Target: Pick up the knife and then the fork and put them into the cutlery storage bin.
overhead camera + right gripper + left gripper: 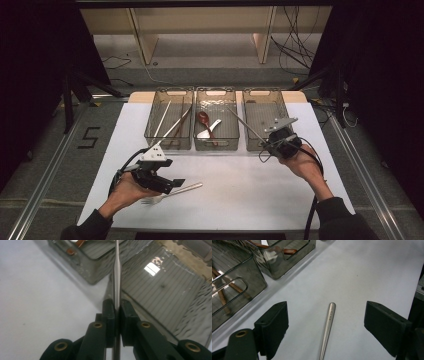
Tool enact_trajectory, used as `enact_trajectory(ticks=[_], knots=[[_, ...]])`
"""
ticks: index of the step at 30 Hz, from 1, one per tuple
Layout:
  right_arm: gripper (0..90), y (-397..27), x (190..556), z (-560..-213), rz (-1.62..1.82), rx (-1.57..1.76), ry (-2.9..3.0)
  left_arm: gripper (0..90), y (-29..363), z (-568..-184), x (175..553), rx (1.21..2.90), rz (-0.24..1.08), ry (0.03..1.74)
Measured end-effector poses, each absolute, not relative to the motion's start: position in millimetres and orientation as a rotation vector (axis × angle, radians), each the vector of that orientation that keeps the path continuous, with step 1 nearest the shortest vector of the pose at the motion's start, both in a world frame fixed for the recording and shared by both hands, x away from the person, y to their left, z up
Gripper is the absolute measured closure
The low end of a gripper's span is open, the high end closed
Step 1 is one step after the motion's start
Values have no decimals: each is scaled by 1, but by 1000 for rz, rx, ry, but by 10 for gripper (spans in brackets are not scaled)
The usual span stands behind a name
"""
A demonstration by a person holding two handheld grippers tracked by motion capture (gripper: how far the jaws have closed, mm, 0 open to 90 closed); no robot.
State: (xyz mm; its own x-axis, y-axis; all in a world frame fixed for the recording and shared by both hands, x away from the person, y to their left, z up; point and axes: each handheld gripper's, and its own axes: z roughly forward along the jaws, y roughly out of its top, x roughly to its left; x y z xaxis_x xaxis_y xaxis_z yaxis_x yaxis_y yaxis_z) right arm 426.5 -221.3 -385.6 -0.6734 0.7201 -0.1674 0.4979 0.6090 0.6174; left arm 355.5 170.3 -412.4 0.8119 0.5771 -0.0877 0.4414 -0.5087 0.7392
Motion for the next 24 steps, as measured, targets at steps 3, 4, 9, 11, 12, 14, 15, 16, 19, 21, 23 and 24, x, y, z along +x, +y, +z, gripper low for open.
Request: enact_trajectory(ticks=[3,4,9,11,12,14,15,16,19,21,23,24], knots=[[844,-224,439,-382,770,1023,2412,185,172,-412,354,2180,218,743],[844,-224,442,-382,774,1034,2407,181,172,-412,353,2174,221,746],[844,-224,460,-377,775,1090,2386,176,174,-414,352,2163,221,747],[844,-224,465,-376,781,1100,2383,173,174,-414,352,2158,222,752],[844,-223,469,-375,779,1112,2376,172,175,-414,352,2158,222,754],[844,-223,475,-374,774,1130,2363,171,175,-413,352,2149,225,755],[844,-223,478,-374,769,1144,2357,170,175,-413,352,2142,226,758],[844,-223,481,-374,766,1152,2351,169,175,-413,353,2142,226,757],[843,-223,488,-374,758,1180,2339,168,175,-414,353,2154,222,757],[843,-222,492,-375,755,1203,2332,168,175,-415,354,2157,222,761],[843,-222,496,-375,756,1228,2323,168,175,-415,353,2159,221,761],[843,-222,498,-376,756,1237,2319,168,175,-415,353,2161,220,760]])
